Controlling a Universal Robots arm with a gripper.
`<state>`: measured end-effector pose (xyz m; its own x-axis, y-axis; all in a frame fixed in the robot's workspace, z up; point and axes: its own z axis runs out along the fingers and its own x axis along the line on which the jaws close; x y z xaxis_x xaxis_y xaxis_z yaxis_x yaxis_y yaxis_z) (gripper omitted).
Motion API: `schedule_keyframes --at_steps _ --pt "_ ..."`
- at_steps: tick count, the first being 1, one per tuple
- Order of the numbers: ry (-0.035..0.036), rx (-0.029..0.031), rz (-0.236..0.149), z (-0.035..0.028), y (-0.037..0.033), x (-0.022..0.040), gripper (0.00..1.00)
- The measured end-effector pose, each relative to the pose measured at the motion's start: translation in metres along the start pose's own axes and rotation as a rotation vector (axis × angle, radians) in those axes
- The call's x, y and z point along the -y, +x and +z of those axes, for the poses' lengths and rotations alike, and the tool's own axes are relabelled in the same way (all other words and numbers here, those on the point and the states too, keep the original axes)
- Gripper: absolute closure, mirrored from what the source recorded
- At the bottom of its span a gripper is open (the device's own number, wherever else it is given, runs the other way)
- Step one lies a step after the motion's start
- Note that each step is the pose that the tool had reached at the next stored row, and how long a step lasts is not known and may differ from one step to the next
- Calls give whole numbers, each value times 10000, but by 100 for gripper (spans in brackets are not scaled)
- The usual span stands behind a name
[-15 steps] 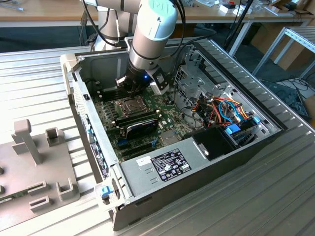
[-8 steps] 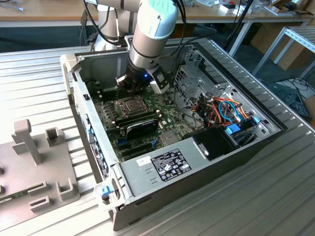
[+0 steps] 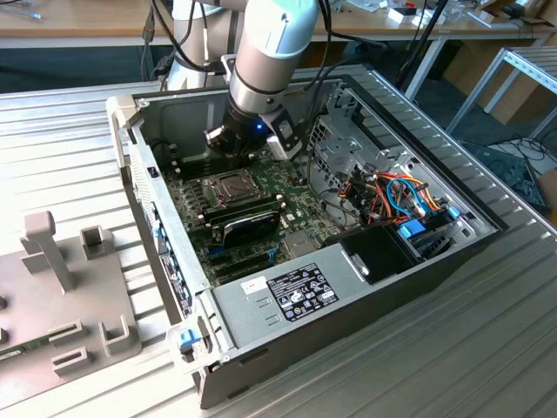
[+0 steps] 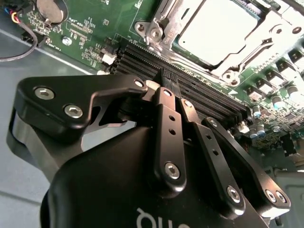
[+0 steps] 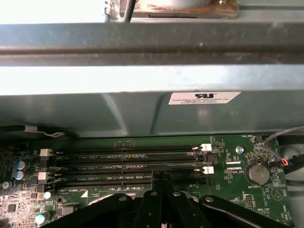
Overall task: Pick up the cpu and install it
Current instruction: 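Install the first cpu locking lever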
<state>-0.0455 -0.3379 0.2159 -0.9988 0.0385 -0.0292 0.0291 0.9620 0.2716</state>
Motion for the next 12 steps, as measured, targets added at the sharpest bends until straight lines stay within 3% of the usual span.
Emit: schedule_keyframes --at_steps 2,3,5,7,8,12 --pt "57 3 -3 -10 -1 -4 89" --pt "161 4 -6 -12 0 -5 89" --pt "490 7 -16 -11 0 -7 89" --pt "1177 14 -41 -13 0 -13 89" --pt "1460 20 -50 -14 0 -14 89" --pt "2255 34 -78 -16 0 -15 89"
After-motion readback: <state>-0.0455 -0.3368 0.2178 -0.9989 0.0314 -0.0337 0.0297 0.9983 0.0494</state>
